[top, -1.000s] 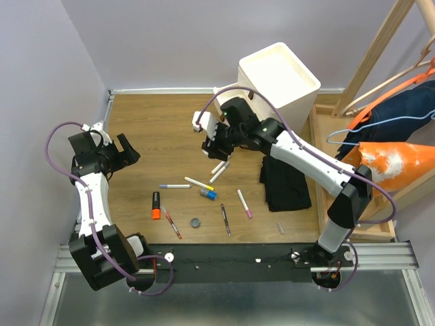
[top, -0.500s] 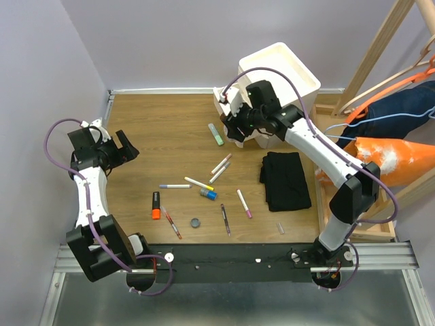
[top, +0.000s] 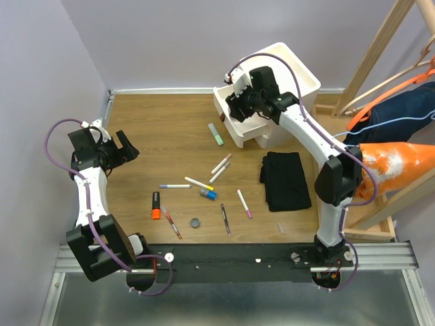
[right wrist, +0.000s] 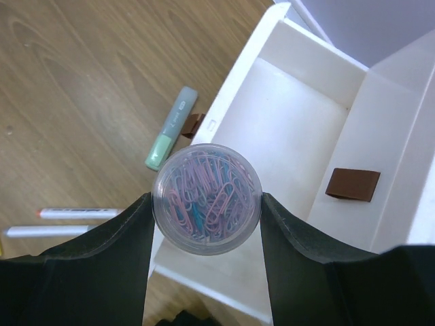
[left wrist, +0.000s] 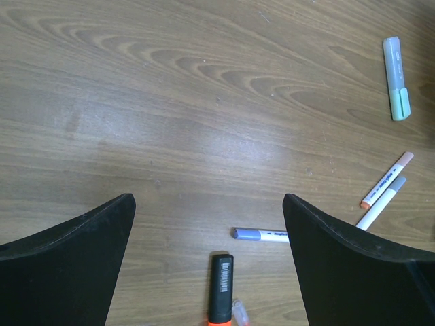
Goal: Sort the stationery into containers
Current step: Place the stationery in the drawer.
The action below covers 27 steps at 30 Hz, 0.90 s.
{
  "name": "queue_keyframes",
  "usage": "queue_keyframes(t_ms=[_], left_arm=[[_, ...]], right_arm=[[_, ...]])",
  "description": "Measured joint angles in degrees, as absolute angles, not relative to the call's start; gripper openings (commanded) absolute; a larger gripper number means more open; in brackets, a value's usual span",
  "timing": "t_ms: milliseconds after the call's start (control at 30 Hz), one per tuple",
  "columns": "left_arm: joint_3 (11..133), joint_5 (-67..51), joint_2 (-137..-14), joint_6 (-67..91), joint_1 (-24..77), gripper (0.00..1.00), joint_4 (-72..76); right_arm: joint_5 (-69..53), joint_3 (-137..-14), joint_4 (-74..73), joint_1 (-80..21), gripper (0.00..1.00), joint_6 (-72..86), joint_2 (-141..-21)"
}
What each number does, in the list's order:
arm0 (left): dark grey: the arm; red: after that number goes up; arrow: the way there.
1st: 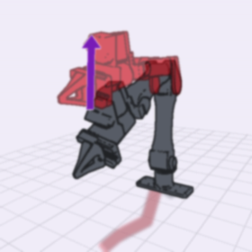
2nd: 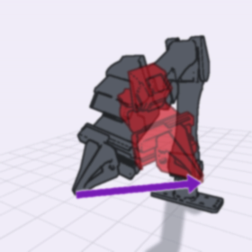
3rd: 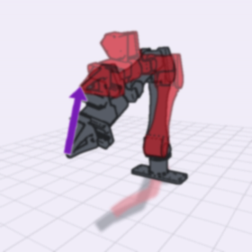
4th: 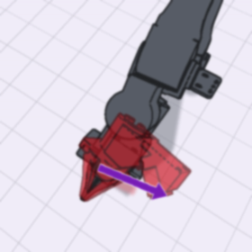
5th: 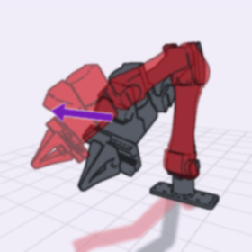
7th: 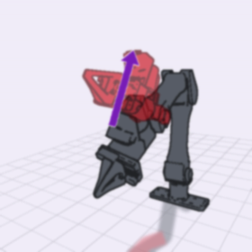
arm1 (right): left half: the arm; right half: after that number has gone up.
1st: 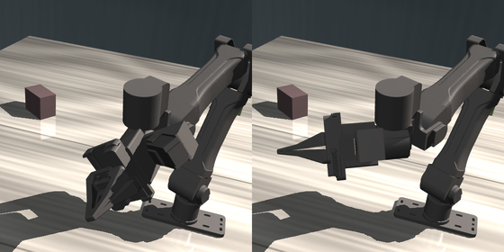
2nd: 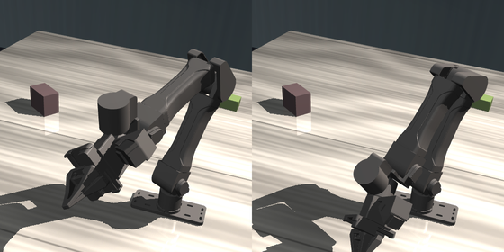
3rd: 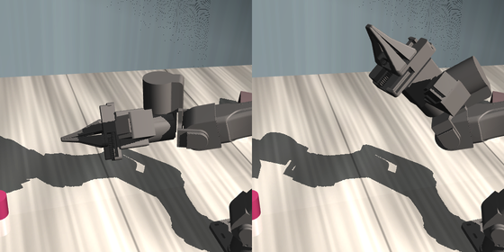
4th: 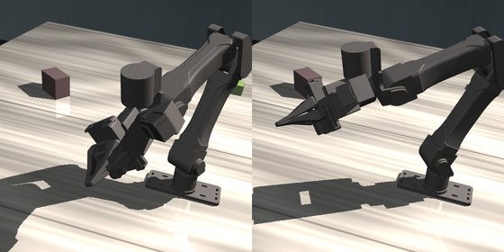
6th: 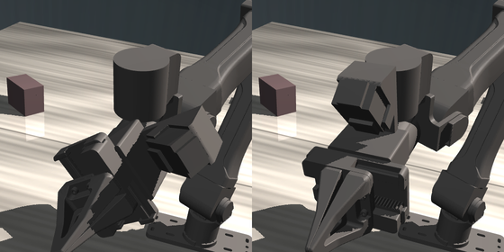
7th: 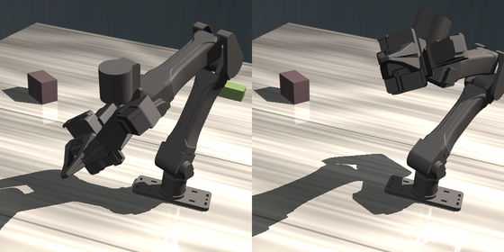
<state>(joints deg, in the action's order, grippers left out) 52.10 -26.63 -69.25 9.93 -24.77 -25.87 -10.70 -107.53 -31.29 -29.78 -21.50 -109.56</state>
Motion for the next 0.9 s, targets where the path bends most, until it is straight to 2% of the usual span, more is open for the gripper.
queue_keyframes(t_ms=[167,300,400,433,533,900], left_arm=[[52.12,-26.63,-69.78,9.91,-24.77,0.99,-25.91],[52.12,-26.63,-70.06,9.91,-24.77,0.99,-25.98],[52.12,-26.63,-70.06,9.87,-24.77,0.99,-26.13],[52.12,-26.63,-70.06,9.80,-24.77,0.99,-26.26],[52.12,-26.63,-70.06,9.63,-24.77,0.99,-26.39],[52.12,-29.85,-71.24,10.63,-24.77,0.99,-25.69]], right_arm=[[-10.15,-111.04,-30.00,-26.76,0.14,-20.62,-116.40],[-10.66,-114.65,-29.89,-24.97,0.20,-19.20,-120.57],[-10.85,-116.84,-29.78,-24.71,0.33,-18.57,-122.74],[-11.07,-117.75,-29.76,-24.71,0.49,-18.15,-123.59],[-11.49,-119.11,-29.52,-24.62,0.64,-16.45,-124.77],[-14.06,-116.81,-28.40,-24.56,0.74,-11.35,-121.67]])
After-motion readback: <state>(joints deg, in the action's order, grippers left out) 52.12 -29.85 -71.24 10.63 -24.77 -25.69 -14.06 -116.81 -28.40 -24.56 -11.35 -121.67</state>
